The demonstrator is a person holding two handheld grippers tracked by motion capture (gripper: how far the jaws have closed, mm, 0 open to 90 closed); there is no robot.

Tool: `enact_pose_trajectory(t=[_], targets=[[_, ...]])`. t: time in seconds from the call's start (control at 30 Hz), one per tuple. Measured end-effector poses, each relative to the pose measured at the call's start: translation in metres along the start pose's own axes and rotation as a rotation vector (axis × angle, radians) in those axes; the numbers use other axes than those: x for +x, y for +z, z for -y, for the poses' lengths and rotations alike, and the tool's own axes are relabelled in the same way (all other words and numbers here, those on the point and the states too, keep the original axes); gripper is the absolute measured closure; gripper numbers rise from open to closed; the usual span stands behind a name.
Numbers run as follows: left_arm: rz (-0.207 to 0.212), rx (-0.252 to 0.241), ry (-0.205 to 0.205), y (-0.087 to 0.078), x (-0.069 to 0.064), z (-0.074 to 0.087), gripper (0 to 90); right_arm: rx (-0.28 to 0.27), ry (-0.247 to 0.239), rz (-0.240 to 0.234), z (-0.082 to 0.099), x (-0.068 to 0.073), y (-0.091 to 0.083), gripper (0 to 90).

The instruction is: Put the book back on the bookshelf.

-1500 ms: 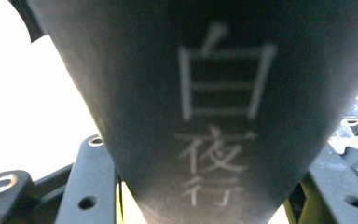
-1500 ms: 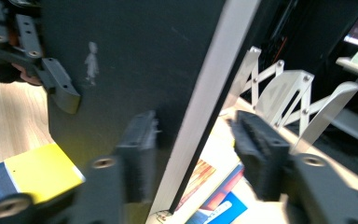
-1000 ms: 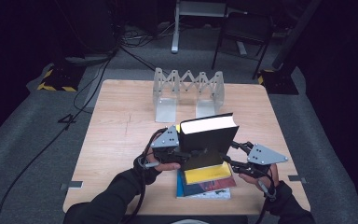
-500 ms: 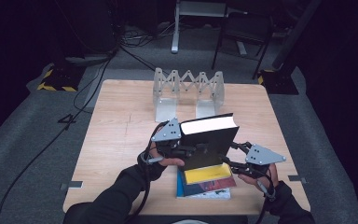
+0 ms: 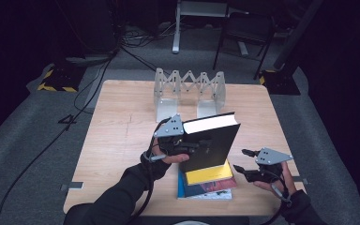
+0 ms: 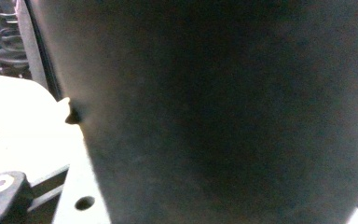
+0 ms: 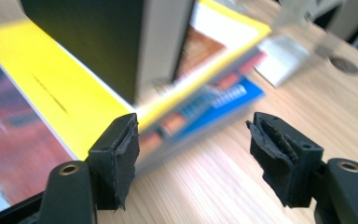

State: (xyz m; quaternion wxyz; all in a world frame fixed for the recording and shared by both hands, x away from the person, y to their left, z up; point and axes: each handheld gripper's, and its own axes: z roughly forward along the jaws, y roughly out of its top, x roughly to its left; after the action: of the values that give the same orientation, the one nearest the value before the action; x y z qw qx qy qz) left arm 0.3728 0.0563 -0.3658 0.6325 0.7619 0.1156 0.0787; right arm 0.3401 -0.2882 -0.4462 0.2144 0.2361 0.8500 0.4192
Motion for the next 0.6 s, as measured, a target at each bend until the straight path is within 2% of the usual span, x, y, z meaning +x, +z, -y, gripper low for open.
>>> enact_pose_trajectory(t=[0.03,0.17,0.2,0.23,0.33,0.4,0.53,0.6], targets=[[0.000,-0.004,-0.001,0.000,0.000,0.000,48.9,0.005,0.031,0.015,0.005,-0.004,-0.001,32.7],[-0.012,-0.001,0.010,0.001,-0.003,-0.004,49.7,0.043,0.070,0.054,0.019,-0.016,-0.003,32.2],[-0.015,0.001,0.015,0.001,-0.004,-0.005,49.9,0.045,0.096,0.060,0.022,-0.019,-0.003,31.9],[-0.019,0.006,0.024,0.001,-0.005,-0.006,49.9,0.050,0.118,0.058,0.026,-0.022,-0.002,31.2],[-0.036,0.009,0.042,0.000,-0.007,-0.009,50.3,0.116,0.170,0.074,0.033,-0.029,0.004,29.8],[-0.060,0.018,0.055,-0.001,-0.009,-0.012,50.6,0.131,0.213,0.057,0.037,-0.032,0.007,29.0],[-0.113,0.030,0.049,-0.004,-0.010,-0.015,50.8,0.150,0.220,0.052,0.039,-0.031,0.012,28.9],[-0.123,0.029,0.047,-0.006,-0.009,-0.016,51.0,0.159,0.217,0.053,0.039,-0.031,0.014,28.9]])
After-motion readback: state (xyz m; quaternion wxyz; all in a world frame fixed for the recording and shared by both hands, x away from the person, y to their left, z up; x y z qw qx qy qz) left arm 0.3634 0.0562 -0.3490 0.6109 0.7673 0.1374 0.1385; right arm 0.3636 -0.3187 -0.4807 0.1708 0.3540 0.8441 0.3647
